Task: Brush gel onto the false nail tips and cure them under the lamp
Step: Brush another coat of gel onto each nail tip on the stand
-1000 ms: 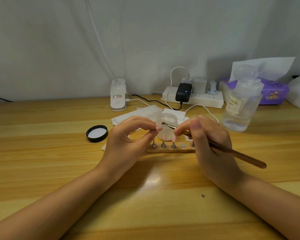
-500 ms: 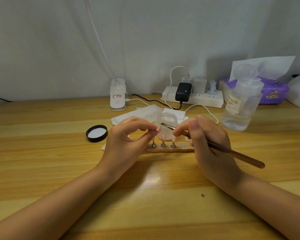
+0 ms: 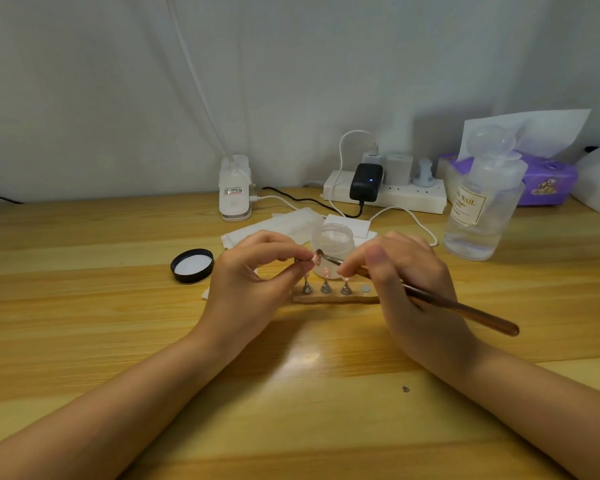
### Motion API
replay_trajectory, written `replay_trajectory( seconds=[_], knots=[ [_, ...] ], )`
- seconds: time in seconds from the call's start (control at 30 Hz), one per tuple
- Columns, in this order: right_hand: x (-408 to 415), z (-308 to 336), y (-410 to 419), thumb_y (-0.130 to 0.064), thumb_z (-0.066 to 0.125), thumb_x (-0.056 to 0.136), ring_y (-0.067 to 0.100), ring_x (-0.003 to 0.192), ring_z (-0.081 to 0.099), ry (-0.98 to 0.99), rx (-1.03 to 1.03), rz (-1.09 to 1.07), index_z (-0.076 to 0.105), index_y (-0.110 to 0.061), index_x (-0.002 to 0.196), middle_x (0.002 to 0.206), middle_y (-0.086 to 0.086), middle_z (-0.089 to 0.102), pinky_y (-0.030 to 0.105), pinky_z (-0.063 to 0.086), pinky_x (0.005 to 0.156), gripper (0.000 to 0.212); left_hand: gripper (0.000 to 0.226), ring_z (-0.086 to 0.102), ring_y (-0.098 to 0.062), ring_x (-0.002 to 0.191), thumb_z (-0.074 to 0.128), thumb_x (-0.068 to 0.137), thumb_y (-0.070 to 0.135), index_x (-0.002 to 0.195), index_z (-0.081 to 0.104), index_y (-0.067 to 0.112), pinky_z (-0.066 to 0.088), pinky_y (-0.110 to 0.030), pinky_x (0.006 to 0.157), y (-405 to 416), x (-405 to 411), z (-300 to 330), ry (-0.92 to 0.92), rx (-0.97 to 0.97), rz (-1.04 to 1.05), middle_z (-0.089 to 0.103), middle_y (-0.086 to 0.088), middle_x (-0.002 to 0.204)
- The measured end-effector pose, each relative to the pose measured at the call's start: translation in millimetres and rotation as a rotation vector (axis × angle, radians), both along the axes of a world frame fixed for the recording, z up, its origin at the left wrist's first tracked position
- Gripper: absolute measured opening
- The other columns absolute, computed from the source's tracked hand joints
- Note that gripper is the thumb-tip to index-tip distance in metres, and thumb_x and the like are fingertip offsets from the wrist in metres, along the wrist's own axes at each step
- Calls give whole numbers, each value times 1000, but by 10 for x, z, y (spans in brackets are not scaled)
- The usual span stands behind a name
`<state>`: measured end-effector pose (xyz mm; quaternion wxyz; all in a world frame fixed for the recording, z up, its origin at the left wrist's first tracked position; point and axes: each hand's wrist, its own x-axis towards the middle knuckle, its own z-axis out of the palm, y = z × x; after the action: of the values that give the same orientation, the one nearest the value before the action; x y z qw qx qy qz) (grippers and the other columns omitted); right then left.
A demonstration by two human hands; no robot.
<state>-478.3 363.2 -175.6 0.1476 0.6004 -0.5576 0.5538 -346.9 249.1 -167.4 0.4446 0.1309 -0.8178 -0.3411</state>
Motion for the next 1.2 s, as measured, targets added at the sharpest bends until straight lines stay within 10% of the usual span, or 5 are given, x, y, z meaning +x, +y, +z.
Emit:
replay_trajectory(
  seconds=[1.2],
  knots=[
    [0, 3, 16, -27, 31, 97, 11, 69, 55, -15, -26, 31, 65, -10, 70, 70, -10, 59, 41, 42, 69, 47, 17, 58, -6, 78, 72, 73, 13, 85, 69, 24, 43, -11, 71, 0, 0, -5, 0, -17, 1, 64, 6, 81]
  ],
)
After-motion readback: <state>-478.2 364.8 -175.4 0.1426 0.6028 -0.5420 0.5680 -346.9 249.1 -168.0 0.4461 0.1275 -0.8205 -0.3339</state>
